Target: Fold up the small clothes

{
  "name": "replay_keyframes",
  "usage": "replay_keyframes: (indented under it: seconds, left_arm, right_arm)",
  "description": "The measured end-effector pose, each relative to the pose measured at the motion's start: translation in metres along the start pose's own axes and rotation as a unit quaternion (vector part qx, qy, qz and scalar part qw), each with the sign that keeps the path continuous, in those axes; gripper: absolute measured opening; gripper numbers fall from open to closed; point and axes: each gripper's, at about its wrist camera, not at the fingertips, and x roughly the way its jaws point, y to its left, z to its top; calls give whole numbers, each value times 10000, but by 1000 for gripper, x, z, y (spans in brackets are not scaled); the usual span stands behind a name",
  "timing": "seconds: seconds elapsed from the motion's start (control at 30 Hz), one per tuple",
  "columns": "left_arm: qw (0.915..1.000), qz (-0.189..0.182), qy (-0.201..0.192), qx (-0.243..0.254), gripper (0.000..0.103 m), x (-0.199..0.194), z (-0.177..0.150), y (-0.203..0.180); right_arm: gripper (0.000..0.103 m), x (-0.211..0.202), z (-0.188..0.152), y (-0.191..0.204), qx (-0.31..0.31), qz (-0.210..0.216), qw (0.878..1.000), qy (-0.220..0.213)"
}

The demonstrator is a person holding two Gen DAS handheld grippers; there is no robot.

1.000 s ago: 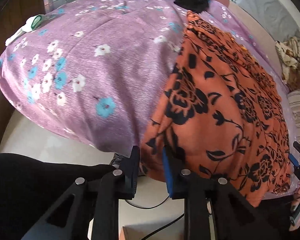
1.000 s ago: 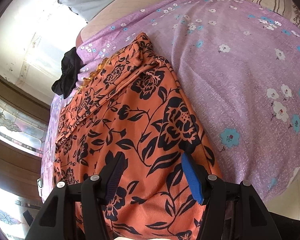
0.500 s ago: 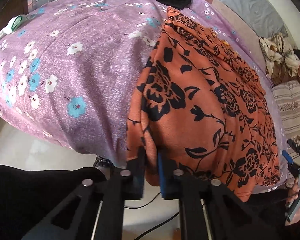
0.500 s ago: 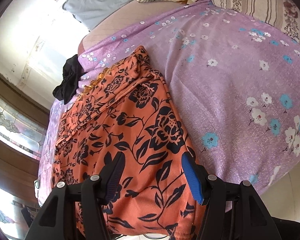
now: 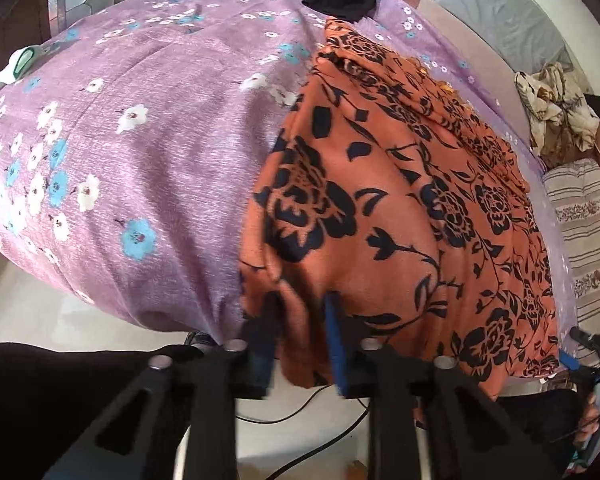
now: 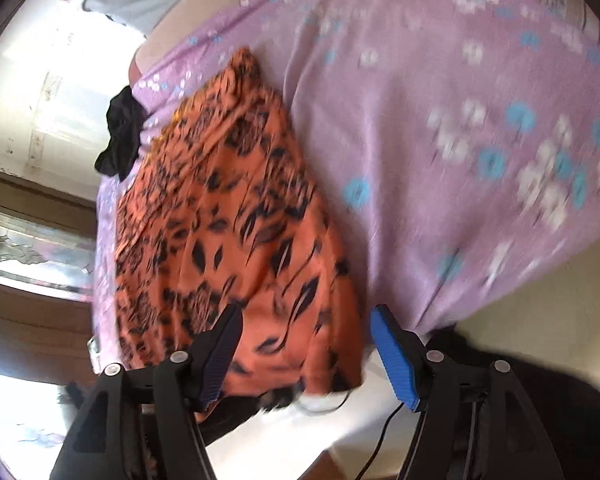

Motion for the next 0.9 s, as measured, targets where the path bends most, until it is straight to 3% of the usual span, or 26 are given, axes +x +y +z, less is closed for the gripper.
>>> replay_keyframes:
  seconds: [0.13,0.2,0.23,0.27,0.3,0.4,0.5,0.67,0.9]
  left_arm:
    - [9998,-203,13,-52,6,-4,1,8]
    - [9995,-308,7,-38,6,-7,2,9]
    - [9993,-379,8,-48,6,-9,3,10]
    - [9989,-472,12,-69,6,-12,5,11]
    - [9985,-544,7,-74,6,-14,8,12]
    - [9975,-702,-42,-39,5,-26,14,13]
    - [9959,-891,-132,-52,5,-41,25,15]
    - [9918,-1190,-438,-132,5,-73,47,17]
    - [9863,-1518,-651,-21,5,-94,89,2]
  right_arm:
    - [69,26,-7,-1,79,-390,9992,1]
    - [34,37,-12,0,-85,-686,9976,55]
    - [32,38,-14,4,-287,-835,9961,7]
    - [18,35,-16,8,-433,-767,9961,-49]
    - [12,31,-16,12,-531,-622,9966,-85]
    - [12,7,-13,24,-694,-260,9964,-418]
    - [11,-18,1,33,-635,458,9946,-684]
    - [11,-48,21,46,-427,1536,9815,-1063]
    - [11,-47,54,55,-127,2251,9661,-1256]
